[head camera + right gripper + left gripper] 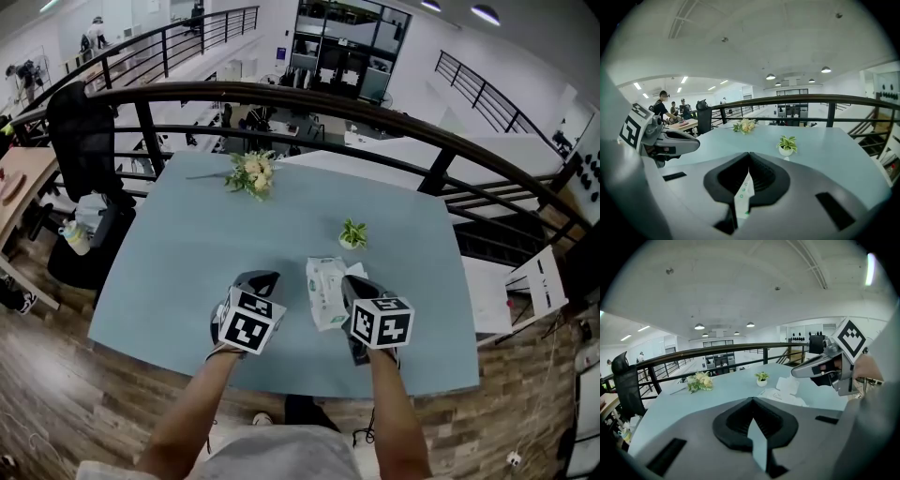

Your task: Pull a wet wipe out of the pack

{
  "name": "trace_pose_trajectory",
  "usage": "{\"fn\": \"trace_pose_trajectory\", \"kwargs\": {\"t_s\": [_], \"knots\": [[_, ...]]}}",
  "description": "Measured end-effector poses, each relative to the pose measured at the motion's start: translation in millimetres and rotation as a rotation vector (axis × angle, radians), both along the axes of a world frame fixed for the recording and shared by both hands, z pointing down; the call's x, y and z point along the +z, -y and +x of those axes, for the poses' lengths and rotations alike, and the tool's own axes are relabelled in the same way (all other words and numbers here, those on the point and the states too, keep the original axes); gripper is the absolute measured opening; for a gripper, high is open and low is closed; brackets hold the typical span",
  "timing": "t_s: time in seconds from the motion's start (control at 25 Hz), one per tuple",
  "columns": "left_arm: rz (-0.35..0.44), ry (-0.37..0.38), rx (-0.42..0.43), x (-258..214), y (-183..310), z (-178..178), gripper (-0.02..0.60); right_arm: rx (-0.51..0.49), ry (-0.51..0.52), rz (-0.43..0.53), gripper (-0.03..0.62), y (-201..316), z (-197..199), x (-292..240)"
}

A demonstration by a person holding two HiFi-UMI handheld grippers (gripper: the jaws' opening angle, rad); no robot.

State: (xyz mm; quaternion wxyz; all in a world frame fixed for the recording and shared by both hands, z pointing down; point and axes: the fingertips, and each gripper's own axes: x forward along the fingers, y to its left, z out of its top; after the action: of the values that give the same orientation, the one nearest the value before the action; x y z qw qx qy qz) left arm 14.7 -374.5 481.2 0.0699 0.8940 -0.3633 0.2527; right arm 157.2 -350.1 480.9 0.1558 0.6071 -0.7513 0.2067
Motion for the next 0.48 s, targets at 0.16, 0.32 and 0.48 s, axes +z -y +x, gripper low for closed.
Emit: {"fn": "trace_pose_trajectory", "kwargs": {"t_s": [0.16,0.32,0.48], "knots": [[-0.003,-0.009,0.015,-4,-9,0,-0.006,0.028,-0.004,0.009,0.008,-10,0,-4],[0.007,-0.019,0.024,-11,-13,0,-0.006,0.054,-0.011,0.018,0.008,-21,0,-8],[0.015,-0.038,0.044,-19,-20,3,-0.006,0.076,-0.009,0.029,0.008,-27,1,-14]]}}
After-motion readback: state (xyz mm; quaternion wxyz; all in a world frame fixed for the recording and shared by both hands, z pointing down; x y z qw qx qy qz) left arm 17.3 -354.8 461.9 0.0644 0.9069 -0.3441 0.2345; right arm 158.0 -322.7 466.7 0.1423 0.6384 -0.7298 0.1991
